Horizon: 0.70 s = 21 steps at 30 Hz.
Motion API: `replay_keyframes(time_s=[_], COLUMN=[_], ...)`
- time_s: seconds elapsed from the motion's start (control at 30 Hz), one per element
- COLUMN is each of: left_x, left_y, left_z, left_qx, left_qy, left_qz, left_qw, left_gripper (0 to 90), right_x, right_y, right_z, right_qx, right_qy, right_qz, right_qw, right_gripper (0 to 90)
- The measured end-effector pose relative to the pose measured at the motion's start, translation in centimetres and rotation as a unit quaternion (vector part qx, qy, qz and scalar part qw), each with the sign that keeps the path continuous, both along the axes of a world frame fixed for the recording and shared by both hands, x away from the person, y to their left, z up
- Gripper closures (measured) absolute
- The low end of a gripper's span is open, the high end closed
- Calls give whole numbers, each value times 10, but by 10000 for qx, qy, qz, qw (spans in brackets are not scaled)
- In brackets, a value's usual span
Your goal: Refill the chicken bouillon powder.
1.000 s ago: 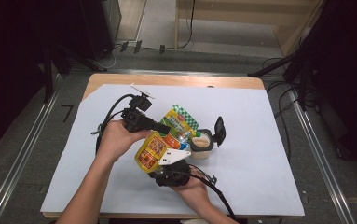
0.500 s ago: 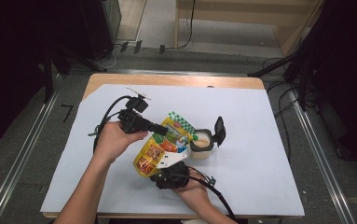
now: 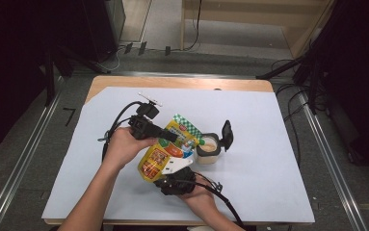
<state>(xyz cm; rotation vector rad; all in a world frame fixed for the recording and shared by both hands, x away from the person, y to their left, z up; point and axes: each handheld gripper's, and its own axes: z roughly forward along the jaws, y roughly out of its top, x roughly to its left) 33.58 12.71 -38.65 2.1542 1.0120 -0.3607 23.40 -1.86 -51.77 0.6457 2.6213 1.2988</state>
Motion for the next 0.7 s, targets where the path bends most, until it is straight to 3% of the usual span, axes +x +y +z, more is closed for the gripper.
replay_keyframes(time_s=[0.17,0.3,0.47,0.7], left_x=[-2,-4,-4,-4], left_y=[1,7,27,49], left_z=[0,3,11,21], left_qx=[18,-79,-518,-758], left_qy=[-232,-211,-89,-148], left_qz=[-1,32,198,374], left_qw=[9997,9997,9984,9963], left_gripper=[900,900,900,900], right_x=[-1,0,4,5], right_y=[0,-3,-7,-9], right_z=[0,3,6,8], right_qx=[-14,33,218,260], right_qy=[5,16,85,110], right_qz=[13,-8,-93,-115], right_qw=[10000,10000,9997,9995], right_gripper=[497,499,492,478])
